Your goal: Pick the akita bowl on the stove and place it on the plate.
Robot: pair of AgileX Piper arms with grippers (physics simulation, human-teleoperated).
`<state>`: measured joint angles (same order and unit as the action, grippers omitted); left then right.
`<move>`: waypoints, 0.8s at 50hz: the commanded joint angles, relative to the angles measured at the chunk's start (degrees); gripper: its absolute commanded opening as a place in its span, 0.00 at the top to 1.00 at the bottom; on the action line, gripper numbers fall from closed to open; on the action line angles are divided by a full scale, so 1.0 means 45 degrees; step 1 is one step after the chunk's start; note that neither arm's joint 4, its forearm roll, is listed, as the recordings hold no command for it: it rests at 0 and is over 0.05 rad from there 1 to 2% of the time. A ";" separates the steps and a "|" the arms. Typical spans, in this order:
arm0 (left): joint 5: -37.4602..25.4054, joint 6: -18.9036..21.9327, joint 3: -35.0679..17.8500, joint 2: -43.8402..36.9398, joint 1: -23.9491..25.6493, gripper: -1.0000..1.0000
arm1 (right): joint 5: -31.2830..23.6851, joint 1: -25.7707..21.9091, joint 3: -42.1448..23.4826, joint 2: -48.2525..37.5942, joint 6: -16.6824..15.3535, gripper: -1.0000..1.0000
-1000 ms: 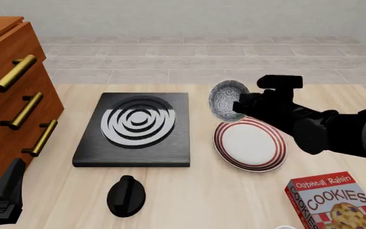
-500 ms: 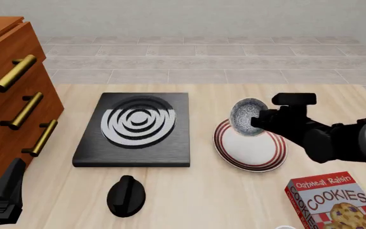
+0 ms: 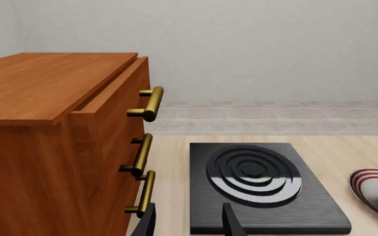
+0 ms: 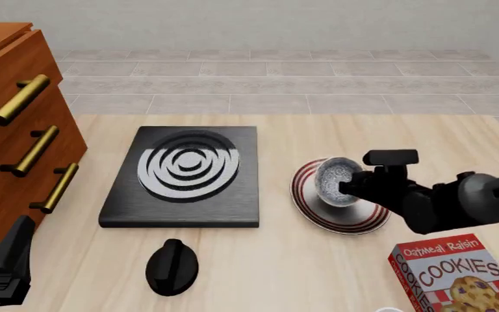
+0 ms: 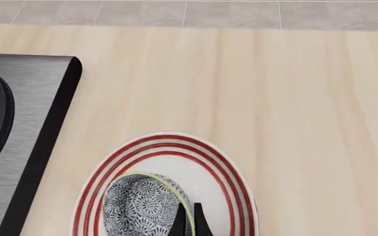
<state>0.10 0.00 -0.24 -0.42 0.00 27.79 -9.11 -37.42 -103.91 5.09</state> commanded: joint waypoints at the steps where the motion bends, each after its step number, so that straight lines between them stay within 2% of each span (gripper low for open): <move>1: 0.0000 0.0000 0.0000 0.0000 0.0000 0.00 | 0.0350 0.0028 0.0124 -0.0540 0.0041 1.00; 11: 0.0000 0.0000 0.0000 0.0000 0.0000 0.00 | 0.0319 0.0127 0.0067 -0.0550 0.0063 1.00; 12: 0.0000 0.0000 0.0000 0.0000 0.0000 0.00 | 0.0321 0.0122 0.0063 -0.0574 0.0056 0.00; 25: 0.0000 0.0000 0.0000 0.0000 0.0000 0.00 | 0.0316 0.0250 0.0259 -0.0088 0.0332 0.00; 40: 0.0000 0.0000 0.0000 0.0000 0.0000 0.00 | -0.0474 0.0297 0.0328 0.1474 0.0082 0.00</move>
<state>0.10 0.00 -0.24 -0.42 0.00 27.58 -7.80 -36.27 -101.29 5.76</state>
